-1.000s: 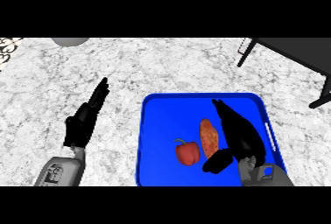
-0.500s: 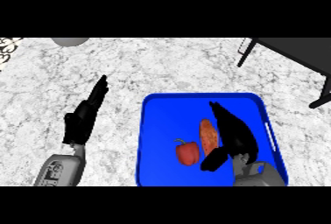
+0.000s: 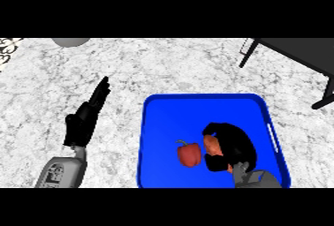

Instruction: Pick the sweet potato from the tray and place it in the tiered shelf

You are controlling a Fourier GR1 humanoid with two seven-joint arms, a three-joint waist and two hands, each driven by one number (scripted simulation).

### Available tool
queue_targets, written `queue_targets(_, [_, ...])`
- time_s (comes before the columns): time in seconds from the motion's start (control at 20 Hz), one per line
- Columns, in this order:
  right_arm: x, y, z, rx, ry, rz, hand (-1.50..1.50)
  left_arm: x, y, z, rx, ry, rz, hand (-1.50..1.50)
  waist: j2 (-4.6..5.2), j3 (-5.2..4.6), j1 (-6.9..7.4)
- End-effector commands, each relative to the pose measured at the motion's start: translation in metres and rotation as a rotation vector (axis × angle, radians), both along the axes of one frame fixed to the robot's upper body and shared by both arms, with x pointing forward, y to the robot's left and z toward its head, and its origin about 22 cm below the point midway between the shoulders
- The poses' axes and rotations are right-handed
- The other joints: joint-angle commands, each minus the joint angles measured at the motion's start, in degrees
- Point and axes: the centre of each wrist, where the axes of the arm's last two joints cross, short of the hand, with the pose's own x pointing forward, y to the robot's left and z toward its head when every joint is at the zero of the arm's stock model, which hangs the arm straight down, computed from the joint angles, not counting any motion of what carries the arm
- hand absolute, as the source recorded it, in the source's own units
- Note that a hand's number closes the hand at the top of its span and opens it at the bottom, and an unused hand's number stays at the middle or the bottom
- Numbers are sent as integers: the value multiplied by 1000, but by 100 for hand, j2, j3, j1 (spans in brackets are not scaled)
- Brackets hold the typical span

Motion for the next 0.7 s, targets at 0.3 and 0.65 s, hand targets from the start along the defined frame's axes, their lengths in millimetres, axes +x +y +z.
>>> queue_targets(0.3, [25, 27, 8, -64, -90, -78, 150, 2, -10, 3, 5, -10, -4, 0, 10, -1, 40])
queue_targets(0.65, [102, 22, 40, -88, -164, -638, 150, 9, -23, 10, 16, -53, -78, 0, 151, -2, 428])
